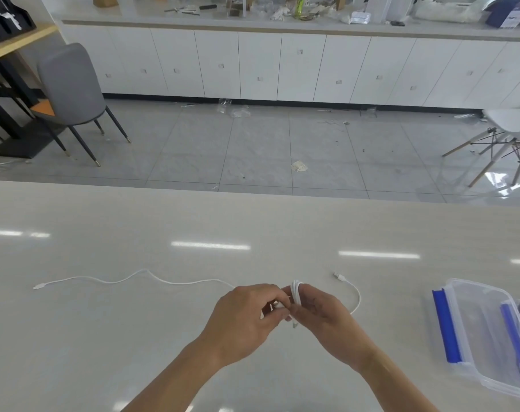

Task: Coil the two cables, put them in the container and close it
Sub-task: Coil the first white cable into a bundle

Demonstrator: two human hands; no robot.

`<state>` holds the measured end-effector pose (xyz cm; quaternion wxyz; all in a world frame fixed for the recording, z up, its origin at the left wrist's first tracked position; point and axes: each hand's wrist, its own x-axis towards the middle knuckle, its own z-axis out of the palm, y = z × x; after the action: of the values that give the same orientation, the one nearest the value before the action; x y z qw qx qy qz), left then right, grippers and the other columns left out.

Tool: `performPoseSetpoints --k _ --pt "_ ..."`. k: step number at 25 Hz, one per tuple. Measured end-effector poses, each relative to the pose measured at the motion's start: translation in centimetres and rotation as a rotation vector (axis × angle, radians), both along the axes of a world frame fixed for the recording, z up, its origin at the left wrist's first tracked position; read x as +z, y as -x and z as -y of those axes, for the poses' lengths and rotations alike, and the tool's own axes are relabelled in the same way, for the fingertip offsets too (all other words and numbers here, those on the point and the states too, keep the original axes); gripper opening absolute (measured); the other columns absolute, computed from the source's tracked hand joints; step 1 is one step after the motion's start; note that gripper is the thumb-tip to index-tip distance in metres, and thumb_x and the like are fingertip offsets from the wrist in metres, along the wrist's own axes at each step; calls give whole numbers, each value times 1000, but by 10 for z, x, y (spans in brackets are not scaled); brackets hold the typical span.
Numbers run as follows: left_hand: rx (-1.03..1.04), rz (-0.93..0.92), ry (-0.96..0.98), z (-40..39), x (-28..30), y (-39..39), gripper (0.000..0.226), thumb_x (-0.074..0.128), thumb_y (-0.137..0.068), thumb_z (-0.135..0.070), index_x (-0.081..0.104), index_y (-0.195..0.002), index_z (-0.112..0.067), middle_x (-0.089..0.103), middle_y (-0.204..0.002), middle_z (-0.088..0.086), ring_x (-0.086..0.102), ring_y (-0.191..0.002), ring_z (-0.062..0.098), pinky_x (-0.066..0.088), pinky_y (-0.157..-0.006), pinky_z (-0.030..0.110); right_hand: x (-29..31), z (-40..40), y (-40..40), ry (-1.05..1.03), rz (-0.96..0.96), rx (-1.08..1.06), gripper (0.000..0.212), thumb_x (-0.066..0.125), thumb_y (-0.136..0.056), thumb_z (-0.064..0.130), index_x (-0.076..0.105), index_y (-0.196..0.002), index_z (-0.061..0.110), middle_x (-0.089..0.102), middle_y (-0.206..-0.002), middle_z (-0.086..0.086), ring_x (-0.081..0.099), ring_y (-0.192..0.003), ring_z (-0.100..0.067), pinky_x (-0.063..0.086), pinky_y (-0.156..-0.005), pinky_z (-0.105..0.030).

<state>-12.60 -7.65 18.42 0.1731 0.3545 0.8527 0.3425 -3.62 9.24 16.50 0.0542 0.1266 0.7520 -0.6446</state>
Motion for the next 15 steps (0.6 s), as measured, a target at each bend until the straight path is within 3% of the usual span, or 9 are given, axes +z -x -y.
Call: performPoseSetpoints --k 2,5,9,12,15 --pt "14 22 -16 1 3 1 4 65 -90 -39 66 -94 -37 69 -80 -21 56 -63 -6 34 -58 11 4 0 -1 9 10 41 15 56 -97 2 69 -95 10 69 -84 -5 62 -81 -15 51 -79 -31" --pt "29 50 -37 2 2 1 5 65 -91 -35 61 -94 -37 67 -77 -17 52 -53 -9 32 -55 10 7 -1 -2 27 67 92 8 63 -92 5 65 -86 10 69 -83 3 61 -78 -11 51 -76 -26" --pt "27 -74 -58 2 -2 -5 9 63 -93 -34 56 -97 -39 60 -77 -22 54 -74 -11 38 -64 7 10 5 0 -14 109 120 22 61 -90 6 68 -76 22 73 -80 3 66 -75 -11 53 -75 -28" --pt "10 -152 -117 3 -5 -5 8 60 -93 -34 56 -98 -38 56 -83 -25 54 -86 -7 40 -67 7 10 6 0 21 111 117 14 55 -94 3 66 -86 4 72 -77 2 66 -74 -14 53 -76 -34" --pt "-91 -301 -201 3 -5 -5 5 59 -94 -31 61 -97 -28 59 -89 -18 54 -85 0 48 -65 18 12 2 -3 124 141 167 14 53 -96 5 63 -86 4 69 -76 0 62 -73 -19 48 -79 -36"
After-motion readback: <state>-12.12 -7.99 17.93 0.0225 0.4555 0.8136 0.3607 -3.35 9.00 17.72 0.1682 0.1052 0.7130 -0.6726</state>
